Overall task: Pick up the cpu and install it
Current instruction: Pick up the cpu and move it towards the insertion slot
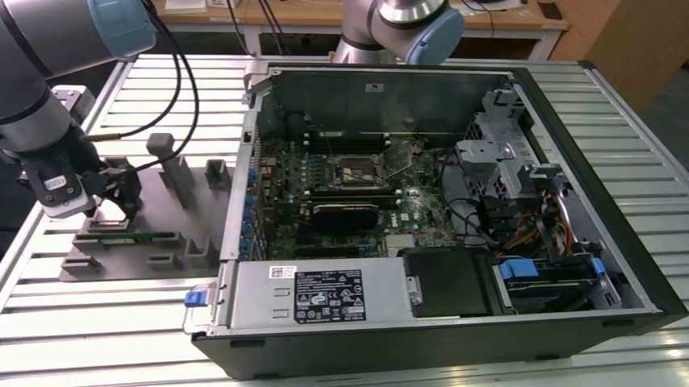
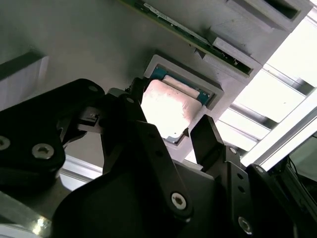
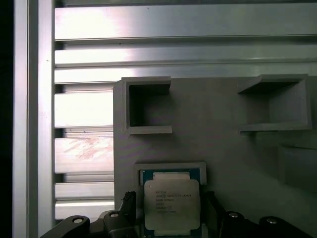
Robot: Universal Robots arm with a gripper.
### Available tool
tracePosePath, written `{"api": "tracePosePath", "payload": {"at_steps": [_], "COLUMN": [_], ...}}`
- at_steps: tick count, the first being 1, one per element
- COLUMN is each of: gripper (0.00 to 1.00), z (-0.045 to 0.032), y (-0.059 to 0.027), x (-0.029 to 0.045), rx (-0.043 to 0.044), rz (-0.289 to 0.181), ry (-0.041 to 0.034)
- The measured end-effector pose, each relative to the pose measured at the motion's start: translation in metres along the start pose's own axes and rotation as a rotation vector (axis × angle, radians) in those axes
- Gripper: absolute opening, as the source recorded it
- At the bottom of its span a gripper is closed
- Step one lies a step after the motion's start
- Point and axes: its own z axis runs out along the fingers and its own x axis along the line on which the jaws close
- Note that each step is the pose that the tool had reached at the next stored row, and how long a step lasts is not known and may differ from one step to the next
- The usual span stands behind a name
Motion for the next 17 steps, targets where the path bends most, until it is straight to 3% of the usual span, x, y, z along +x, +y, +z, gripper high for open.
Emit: {"api": "tracePosePath", "payload": {"at_steps": [14, 17], "gripper": [0.65, 0.57], "z": [0.0008, 0.0007], "y": [0.0, 0.0], "x": [-0.0016, -0.0016], "rx": [0.0001, 0.0003], "rz": [0.0, 0.0], "ry": [0.0001, 0.0004]}}
